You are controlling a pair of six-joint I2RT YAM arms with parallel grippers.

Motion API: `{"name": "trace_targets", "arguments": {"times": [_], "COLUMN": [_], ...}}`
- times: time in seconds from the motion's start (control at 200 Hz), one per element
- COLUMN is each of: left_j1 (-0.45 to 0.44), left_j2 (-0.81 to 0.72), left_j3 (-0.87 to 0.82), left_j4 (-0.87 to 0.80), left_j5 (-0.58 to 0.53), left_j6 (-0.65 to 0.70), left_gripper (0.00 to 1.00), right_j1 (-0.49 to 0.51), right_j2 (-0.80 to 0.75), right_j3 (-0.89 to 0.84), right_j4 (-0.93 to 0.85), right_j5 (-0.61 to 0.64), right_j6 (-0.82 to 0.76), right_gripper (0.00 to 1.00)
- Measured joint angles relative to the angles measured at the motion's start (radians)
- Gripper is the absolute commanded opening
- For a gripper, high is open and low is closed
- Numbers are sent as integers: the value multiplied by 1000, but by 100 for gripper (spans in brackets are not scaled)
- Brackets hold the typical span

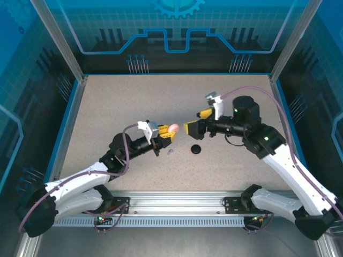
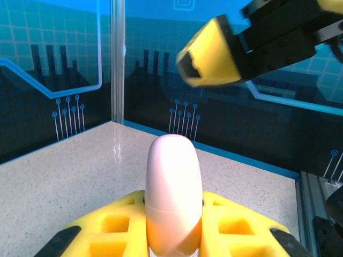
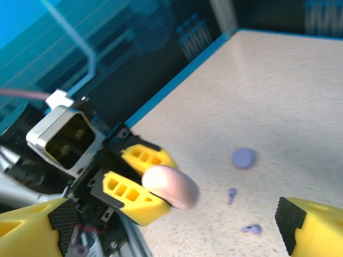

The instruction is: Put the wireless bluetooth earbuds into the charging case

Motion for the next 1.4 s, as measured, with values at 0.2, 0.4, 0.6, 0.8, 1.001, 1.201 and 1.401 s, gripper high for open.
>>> {"name": "trace_targets", "arguments": {"times": [0.2,0.4,0.6,0.8,1.001,1.201,1.401], "left_j1": [0,22,64,69,69,69,69], "left_j2": [132,355,551,694,808,855,891], "left_j3": [111,299,404,468,507,521,537], "left_j4": [-147,-325,-449,-525,-538,-540,-540], "left_j5": [-60,-77,-59,-32,-20,-6,-5], "left_j6": [-74,-200,-331,-398,-443,-468,-476], "left_gripper": [7,4,4,4,3,5,14], "right_j1": [-103,-192,-235,-238,-239,-240,-240], "right_j2": [-151,-245,-283,-305,-320,-325,-325], "right_j3": [-136,-299,-358,-358,-360,-361,-366], "right_j4": [1,8,-24,-57,-72,-80,-82], "right_j5": [142,216,251,277,288,292,295], "right_j6": [37,164,237,244,244,244,244], "right_gripper": [100,100,100,100,100,100,100]}}
